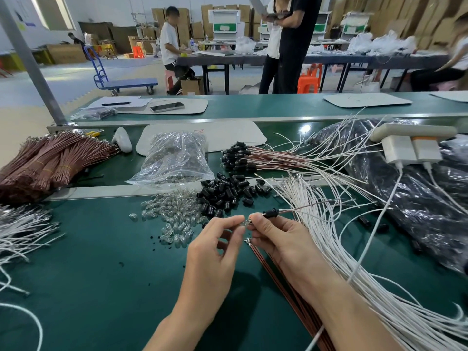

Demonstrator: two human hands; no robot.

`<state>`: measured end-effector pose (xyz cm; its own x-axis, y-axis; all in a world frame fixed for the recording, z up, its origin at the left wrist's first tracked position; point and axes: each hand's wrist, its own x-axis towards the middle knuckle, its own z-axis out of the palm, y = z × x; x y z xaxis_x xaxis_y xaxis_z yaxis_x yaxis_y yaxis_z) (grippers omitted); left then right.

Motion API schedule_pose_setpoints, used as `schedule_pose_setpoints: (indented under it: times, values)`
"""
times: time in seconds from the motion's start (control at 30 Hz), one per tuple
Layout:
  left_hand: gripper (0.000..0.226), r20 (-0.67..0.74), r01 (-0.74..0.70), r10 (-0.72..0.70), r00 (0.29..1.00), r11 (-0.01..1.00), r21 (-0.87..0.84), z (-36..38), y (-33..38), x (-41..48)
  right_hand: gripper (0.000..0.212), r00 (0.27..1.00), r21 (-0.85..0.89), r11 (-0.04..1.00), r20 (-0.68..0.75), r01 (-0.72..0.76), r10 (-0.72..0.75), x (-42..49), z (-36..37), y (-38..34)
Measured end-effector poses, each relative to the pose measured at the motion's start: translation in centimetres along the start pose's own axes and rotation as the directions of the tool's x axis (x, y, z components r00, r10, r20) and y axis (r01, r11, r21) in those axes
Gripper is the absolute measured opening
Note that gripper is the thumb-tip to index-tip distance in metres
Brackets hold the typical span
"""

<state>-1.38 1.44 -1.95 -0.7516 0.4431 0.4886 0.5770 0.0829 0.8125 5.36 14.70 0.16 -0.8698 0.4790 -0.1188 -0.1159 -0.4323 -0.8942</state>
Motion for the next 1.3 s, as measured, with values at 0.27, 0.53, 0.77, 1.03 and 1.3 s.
schedule_pose_setpoints:
  times: [0.27, 0.53, 0.77, 1.03, 1.3]
  values:
    - [0.017, 0.003, 0.028, -0.027, 1.000, 0.997, -0.065, 0.03, 0.19, 0.06, 0.032, 1.000, 0.027, 1.000, 0.022, -0.012, 0.011, 0.11, -0.18, 0.22]
    - [0.019, 0.029, -0.016, 0.018, 0.999, 0.998, -0.067, 0.06, 0.22, 0.24, 0.033, 0.998, 0.000, 1.000, 0.060, -0.026, 0.026, 0.05, -0.29, 0.02]
    - [0.014, 0.037, -0.206, 0.204, 0.978, 0.944, 0.257, -0.43, -0.05, 0.39, 0.032, 0.995, 0.003, 0.997, 0.057, -0.076, 0.076, -0.11, -0.02, -0.25]
    - [0.017, 0.016, -0.301, 0.320, 0.947, 0.871, 0.387, -0.79, 0.00, 0.56, 0.023, 0.983, -0.008, 0.994, 0.144, -0.111, 0.111, -0.49, 0.24, -0.34]
    - [0.013, 0.019, -0.284, 0.291, 0.957, 0.918, 0.276, -0.93, -0.06, 0.53, 0.022, 0.985, -0.006, 0.995, 0.143, -0.097, 0.097, -0.29, -0.07, -0.21]
